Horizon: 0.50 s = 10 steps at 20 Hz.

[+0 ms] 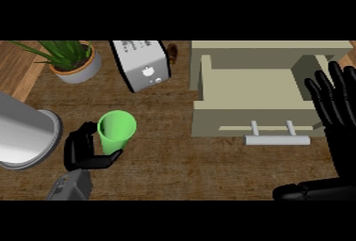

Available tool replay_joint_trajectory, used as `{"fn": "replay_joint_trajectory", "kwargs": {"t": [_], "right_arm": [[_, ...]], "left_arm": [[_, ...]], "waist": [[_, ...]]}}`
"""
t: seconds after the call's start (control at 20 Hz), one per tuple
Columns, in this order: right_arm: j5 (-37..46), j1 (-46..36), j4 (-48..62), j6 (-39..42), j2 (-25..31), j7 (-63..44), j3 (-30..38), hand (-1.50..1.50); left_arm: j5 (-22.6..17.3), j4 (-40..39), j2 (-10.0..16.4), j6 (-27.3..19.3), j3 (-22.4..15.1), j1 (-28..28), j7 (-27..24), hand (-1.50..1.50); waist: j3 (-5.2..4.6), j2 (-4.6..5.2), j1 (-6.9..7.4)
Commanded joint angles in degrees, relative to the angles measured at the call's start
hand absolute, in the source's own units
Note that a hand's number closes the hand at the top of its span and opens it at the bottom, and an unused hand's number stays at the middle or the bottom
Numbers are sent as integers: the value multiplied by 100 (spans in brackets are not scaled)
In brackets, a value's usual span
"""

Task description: Pick up the cup, place it into the drawer and close the drawer

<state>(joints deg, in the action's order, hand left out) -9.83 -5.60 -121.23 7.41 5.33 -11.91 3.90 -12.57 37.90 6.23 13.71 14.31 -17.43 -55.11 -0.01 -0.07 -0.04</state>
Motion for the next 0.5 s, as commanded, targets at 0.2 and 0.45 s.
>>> {"fn": "replay_joint_trajectory", "kwargs": {"t": [0.2,0.45], "right_arm": [[-58,79,-31,39,28,-56,37,-150],[55,468,-349,95,-67,-91,-230,-150]], "left_arm": [[-52,1893,-51,356,-637,327,793,150],[-196,3144,-380,-268,-920,119,2051,150]], "waist": [[7,-17,44],[6,-15,10]]}}
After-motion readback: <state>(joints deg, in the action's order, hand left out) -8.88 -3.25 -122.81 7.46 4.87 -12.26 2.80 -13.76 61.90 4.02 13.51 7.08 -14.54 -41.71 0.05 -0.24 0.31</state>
